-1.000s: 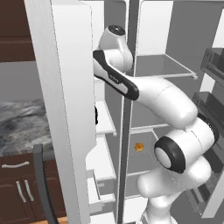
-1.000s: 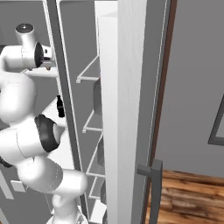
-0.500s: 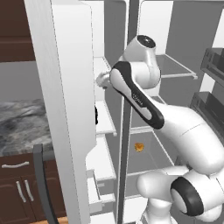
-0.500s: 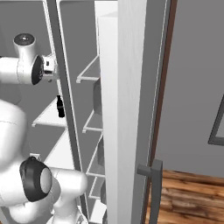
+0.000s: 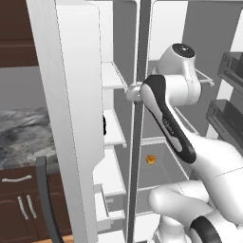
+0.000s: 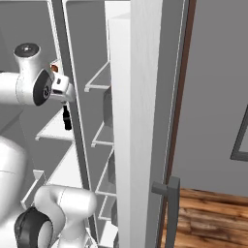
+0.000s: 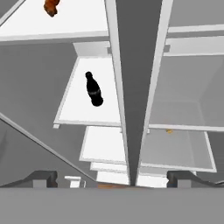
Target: There's a chicken drumstick in the fridge that needs to be moved to the freezer for freezing. Pick up the chicken drumstick from the fridge, place it on any shelf in the freezer, and close the fridge and freezer doors when done.
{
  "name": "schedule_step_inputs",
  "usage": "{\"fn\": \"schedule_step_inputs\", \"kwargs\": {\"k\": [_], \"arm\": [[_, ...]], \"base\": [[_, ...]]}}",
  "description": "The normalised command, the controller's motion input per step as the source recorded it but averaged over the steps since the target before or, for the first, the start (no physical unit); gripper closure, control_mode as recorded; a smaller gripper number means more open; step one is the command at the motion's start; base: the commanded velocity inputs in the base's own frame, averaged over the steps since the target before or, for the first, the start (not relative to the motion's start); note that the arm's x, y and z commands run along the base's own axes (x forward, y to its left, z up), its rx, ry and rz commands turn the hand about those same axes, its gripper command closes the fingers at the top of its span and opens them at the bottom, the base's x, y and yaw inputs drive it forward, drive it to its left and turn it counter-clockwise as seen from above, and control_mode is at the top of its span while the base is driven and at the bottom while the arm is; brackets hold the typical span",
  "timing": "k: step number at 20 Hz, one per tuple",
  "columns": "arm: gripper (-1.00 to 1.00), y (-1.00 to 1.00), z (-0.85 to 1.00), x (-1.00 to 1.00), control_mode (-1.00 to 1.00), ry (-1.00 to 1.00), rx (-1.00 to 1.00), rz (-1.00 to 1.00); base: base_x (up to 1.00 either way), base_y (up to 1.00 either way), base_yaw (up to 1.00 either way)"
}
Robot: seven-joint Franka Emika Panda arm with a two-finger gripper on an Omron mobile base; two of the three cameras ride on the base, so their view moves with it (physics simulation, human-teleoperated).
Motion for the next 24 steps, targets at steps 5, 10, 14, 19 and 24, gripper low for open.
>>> {"fn": "schedule_step_inputs", "kwargs": {"k": [5,10,14,19,24], "arm": [[-1.00,-0.54,0.00,-0.32,-1.00,0.04,0.00,-0.10],[-1.00,-0.57,0.00,-0.20,-1.00,0.03,-0.03,-0.01],[-1.00,-0.47,0.00,-0.19,-1.00,0.00,-0.09,0.00],[-1.00,-0.26,-0.07,-0.57,-1.00,-0.04,-0.02,0.00],[-1.00,-0.10,-0.14,-0.66,-1.00,-0.12,0.00,0.00]], "base": [[0.00,0.00,0.00],[0.00,0.00,0.00],[0.00,0.00,0.00],[0.00,0.00,0.00],[0.00,0.00,0.00]]}}
